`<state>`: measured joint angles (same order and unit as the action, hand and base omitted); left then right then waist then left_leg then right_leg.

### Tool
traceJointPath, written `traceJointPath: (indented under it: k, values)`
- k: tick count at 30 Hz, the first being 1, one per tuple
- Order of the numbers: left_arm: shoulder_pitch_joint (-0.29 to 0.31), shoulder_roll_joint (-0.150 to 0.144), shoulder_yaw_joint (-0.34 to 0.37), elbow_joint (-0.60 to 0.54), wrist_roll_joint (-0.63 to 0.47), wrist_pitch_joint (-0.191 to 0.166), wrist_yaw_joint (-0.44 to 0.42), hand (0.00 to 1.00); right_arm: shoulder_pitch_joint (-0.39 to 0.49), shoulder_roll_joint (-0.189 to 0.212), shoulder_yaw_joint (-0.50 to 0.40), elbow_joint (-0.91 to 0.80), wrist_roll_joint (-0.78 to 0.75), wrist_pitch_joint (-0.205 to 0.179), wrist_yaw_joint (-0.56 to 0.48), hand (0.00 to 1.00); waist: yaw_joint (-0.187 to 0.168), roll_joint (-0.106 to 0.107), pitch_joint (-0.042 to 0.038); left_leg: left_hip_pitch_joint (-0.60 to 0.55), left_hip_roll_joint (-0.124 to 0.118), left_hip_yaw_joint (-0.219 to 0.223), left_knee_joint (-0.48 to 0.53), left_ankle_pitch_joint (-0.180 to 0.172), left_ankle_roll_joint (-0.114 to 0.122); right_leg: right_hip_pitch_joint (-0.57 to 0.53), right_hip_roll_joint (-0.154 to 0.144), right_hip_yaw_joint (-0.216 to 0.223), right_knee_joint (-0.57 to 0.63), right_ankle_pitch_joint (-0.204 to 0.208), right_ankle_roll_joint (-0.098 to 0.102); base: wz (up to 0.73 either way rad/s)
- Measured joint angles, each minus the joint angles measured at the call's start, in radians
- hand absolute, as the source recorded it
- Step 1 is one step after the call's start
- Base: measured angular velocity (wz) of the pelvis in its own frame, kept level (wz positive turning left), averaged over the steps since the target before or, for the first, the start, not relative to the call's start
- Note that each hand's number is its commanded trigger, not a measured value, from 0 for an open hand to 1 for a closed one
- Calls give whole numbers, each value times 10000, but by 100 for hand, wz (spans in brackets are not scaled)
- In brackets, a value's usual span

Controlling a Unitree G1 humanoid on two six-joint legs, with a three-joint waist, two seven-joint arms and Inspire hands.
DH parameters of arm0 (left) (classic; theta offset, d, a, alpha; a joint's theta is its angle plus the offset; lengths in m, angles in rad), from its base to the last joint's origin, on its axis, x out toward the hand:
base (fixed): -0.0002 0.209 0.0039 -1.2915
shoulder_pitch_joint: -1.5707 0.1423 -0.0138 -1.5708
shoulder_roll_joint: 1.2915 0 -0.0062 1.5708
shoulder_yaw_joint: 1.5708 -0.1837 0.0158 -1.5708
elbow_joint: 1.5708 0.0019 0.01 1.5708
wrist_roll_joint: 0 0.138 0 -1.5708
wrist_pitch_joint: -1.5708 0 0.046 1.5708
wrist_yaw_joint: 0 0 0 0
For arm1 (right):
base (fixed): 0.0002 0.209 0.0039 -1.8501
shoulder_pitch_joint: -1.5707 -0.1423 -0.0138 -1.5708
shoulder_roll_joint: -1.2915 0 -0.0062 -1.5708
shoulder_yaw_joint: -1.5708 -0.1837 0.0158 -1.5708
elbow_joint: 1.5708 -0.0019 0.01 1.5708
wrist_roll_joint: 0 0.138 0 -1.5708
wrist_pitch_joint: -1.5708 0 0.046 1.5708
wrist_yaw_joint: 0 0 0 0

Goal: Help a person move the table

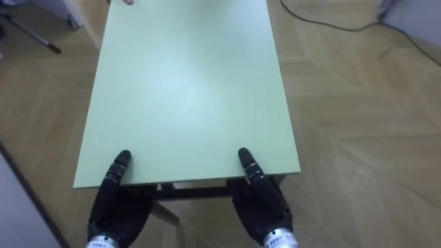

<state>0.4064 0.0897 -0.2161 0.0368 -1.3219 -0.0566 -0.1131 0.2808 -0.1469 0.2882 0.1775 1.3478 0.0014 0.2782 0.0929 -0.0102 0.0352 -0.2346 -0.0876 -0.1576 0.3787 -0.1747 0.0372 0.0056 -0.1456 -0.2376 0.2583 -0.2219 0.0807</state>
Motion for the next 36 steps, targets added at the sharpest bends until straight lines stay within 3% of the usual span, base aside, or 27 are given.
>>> traceJointPath:
  k: [4,8,11,12,13,14,15,16,17,18,19,21,22,23,27,29,30,31,32,33,34,36]
  values:
    - [-1,17,80,0,0,-18,0,100,-5,-46,116,0,42,-8,0,100,461,-4,2,-54,98,-269,19,50,-203,239,216,-137,-349,2,-4,20]
    - [-2,59,100,-35,9,-35,-2,100,2,-39,170,1,80,-38,0,100,565,39,-3,-329,125,-669,145,159,-384,285,447,-190,-425,-2,-30,38]
    - [-59,130,38,-37,-45,-64,-6,100,-2,-57,179,2,130,-75,23,100,538,69,-14,-614,116,-941,113,362,-503,286,568,-683,-410,-62,-206,59]
    - [-125,164,-89,-33,-86,-68,-3,100,-21,-61,175,4,208,-86,31,100,452,75,-16,-668,46,-1235,-110,651,-575,276,613,-975,-392,-62,-426,117]
    - [-256,174,-172,-23,-104,-74,23,100,-33,-56,105,4,234,-136,86,100,278,92,-20,-660,-46,-1585,-639,1187,-665,176,720,-1039,-420,-24,-705,128]
    - [-354,195,-247,-20,-105,-72,42,100,-26,-47,38,0,238,-186,144,100,113,101,-21,-664,-68,-1590,-1048,1568,-674,111,835,-1003,-506,3,-843,180]
    - [-623,219,-394,40,-105,-69,54,100,1,-58,-102,-17,315,-328,282,100,-195,101,-23,-637,-86,-1117,-2107,2510,-608,95,1062,-955,-865,17,-1106,160]
    - [-765,201,-465,64,-106,-67,64,100,6,-70,-246,-39,344,-344,363,100,-301,118,-24,-649,-73,-508,-2576,2926,-553,79,1074,-1082,-1062,-9,-1120,175]
    - [-1008,97,-560,183,-96,-58,75,100,-91,-51,-512,-7,287,-338,418,100,-459,245,42,-1007,204,1018,-2236,2879,-257,-30,941,-1729,-1036,-74,-1102,88]
    - [-918,38,-470,227,-82,-58,73,100,-212,-1,-537,111,187,-225,315,100,-308,244,49,-1186,658,2561,-798,1759,107,-23,905,-1972,-912,-135,-1153,45]
    - [-770,22,-404,183,-180,-61,27,100,-262,47,-532,84,121,-125,240,100,-136,281,47,-1062,1110,3607,508,642,56,84,895,-2381,-885,-166,-1130,0]
    - [-741,14,-309,188,-221,-1,22,100,-240,72,-536,-2,-6,-38,206,100,-160,461,29,-765,1416,3809,1361,-287,-39,169,945,-2790,-733,-293,-1064,39]
    - [-745,12,-257,188,-215,30,22,100,-244,84,-546,-11,-19,6,198,100,-180,506,27,-670,1450,3813,1373,-476,-85,157,942,-2901,-620,-365,-1041,58]
    - [-740,13,-180,188,-198,42,22,100,-247,137,-583,-15,-125,81,188,100,-199,549,28,-623,1414,3803,1256,-614,18,138,925,-3010,-386,-516,-957,46]
    - [-709,-111,-51,182,-173,54,23,100,-245,193,-654,-198,-301,225,161,100,-136,523,-3,-175,855,3637,186,-421,439,89,593,-2790,81,-633,-721,32]
    - [-643,-117,-29,183,-108,52,23,100,-165,207,-599,-197,-292,224,68,100,-21,530,-4,122,799,3459,-33,-399,470,-117,457,-2537,792,-642,-693,15]
    - [-604,-120,-55,181,-30,46,23,100,-79,273,-567,-197,-267,224,34,100,-22,550,-21,244,796,3260,-84,-394,475,-393,413,-2021,1075,-733,-593,21]
    - [-616,-126,-48,181,-10,26,23,100,-75,300,-551,-197,-256,224,24,100,-10,549,-22,249,783,3126,-85,-394,475,-609,439,-1792,986,-721,-589,29]
    - [-668,-117,-27,181,-13,10,30,100,-116,355,-549,-198,-256,222,-16,100,7,551,-21,237,743,3029,-85,-395,474,-1316,407,-1483,842,-561,-685,36]
    - [-680,-128,-12,201,-64,16,104,100,-115,346,-548,-196,-258,217,-61,100,-28,626,-60,252,744,2882,-77,-399,468,-2064,350,-1178,1163,-79,-953,35]
    - [-616,-133,21,200,-133,25,117,100,-109,332,-531,-202,-270,216,-88,100,22,600,-67,347,734,2886,-95,-413,446,-2385,204,-1243,1381,234,-1091,22]
    - [-432,-267,127,184,-151,27,119,100,-200,218,-381,-203,-306,216,-202,100,145,578,-82,511,748,2966,-240,-417,438,-2198,178,-1323,1420,251,-1094,-7]
